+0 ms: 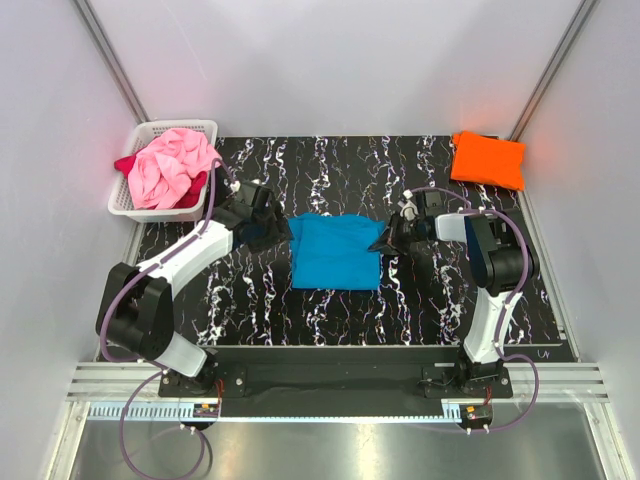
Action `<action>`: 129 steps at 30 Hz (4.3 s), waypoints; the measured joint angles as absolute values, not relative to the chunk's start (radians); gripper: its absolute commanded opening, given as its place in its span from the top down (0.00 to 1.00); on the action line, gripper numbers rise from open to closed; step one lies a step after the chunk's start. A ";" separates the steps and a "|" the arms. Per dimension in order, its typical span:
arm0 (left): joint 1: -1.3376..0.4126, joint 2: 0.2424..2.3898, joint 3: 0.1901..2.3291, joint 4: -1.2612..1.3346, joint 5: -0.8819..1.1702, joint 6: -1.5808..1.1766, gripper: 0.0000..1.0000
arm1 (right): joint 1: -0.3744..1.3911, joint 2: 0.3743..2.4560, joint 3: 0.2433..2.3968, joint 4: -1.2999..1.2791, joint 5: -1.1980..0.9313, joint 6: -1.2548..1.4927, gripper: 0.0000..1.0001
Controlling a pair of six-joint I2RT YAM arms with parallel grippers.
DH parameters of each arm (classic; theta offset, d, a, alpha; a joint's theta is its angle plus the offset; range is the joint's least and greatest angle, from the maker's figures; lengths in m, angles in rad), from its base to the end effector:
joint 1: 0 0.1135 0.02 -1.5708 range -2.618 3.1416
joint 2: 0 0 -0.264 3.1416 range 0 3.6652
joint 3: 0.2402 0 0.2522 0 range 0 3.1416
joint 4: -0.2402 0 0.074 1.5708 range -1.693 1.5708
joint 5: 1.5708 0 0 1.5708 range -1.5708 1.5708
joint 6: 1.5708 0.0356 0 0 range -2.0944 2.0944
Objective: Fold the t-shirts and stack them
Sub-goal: Neatly place the folded tshirt to the corner, then reset both grippers
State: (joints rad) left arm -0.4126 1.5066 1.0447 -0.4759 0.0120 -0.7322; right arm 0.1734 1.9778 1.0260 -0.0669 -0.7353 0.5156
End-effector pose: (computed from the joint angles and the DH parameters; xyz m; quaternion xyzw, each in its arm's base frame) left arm 0.2874 -0.1263 0.2331 -0.1494 0.9385 -0.1734 0.2585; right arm 0.3585 0.0870 0.1058 0.0563 0.9014 0.4114 0.1226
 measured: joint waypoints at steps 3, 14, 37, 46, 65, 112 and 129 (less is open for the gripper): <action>-0.408 1.505 1.044 -0.476 0.012 -0.731 0.31 | 0.178 1.972 1.054 -0.118 -0.691 0.503 1.00; -0.393 1.487 1.037 -0.477 0.012 -0.730 0.31 | 0.187 2.020 1.424 -0.393 -0.424 0.408 1.00; -0.389 1.541 1.098 -0.498 0.051 -0.707 0.31 | -0.003 2.419 2.379 -0.732 0.139 0.220 1.00; -0.389 1.592 1.124 -0.511 0.057 -0.707 0.31 | -0.146 2.511 2.569 -0.757 0.225 0.195 1.00; -0.389 1.671 1.163 -0.523 0.058 -0.706 0.31 | -0.244 2.564 2.580 -0.704 0.432 0.199 1.00; -0.526 1.692 1.187 -0.526 -0.072 -0.646 0.05 | -0.161 2.021 1.816 -0.536 0.389 0.275 0.21; -0.574 1.535 1.081 -0.532 -0.226 -0.600 0.01 | 0.286 1.554 1.204 -0.520 0.260 0.373 0.19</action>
